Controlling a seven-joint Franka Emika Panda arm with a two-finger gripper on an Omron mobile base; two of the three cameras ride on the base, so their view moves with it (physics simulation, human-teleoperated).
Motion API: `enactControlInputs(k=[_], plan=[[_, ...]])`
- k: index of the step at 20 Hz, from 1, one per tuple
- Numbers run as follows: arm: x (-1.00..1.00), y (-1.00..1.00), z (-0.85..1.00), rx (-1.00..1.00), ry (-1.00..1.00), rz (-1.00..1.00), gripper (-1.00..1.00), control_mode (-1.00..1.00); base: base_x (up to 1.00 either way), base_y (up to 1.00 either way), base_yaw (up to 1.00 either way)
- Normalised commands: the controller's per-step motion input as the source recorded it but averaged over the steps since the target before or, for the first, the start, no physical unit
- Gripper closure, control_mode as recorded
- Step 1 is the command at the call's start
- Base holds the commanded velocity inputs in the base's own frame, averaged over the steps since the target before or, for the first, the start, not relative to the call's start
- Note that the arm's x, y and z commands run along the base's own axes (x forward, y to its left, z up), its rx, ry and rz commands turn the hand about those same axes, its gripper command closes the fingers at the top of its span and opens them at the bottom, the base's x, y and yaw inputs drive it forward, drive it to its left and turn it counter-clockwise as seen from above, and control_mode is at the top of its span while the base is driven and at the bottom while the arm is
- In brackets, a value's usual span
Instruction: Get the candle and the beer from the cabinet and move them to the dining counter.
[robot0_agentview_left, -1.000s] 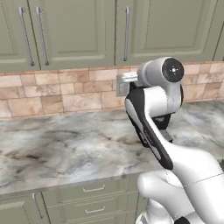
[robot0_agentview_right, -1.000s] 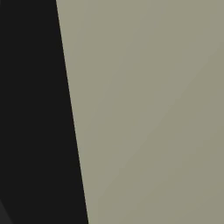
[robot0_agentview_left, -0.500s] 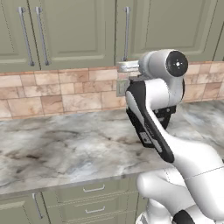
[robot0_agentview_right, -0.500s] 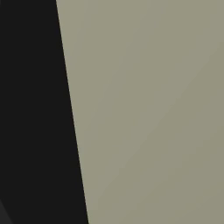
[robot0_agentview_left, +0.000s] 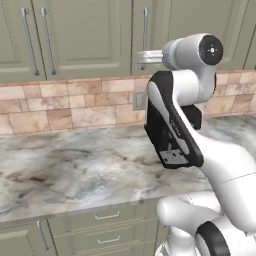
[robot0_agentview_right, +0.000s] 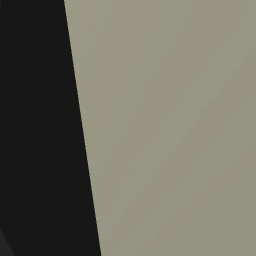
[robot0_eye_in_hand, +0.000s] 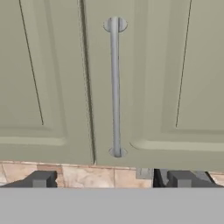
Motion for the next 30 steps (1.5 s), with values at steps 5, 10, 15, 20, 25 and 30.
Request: enactControlInputs(k=[5,10,15,20,25,30], plan=[[0.13,-0.01,0.38,0.0,0.01,0.0,-1.0,-1.0,0.0,0.0,0.0],[0.19,-0.01,0.17,0.0,0.02,0.0,-1.0,-1.0,0.0,0.0,0.0],[0.4,0.0,0.01,0.0,0.07,0.03,-1.0,-1.0,0.0,0.0,0.0],[0.38,0.03,0.0,0.0,0.03,0.01,-1.0,-1.0,0.0,0.0,0.0],[0.26,0.0,0.0,0.0,0.0,0.0,-1.0,-1.0,0.0,0.0,0.0],[0.26,0.03,-0.01,0.0,0.0,0.0,-1.0,-1.0,0.0,0.0,0.0]])
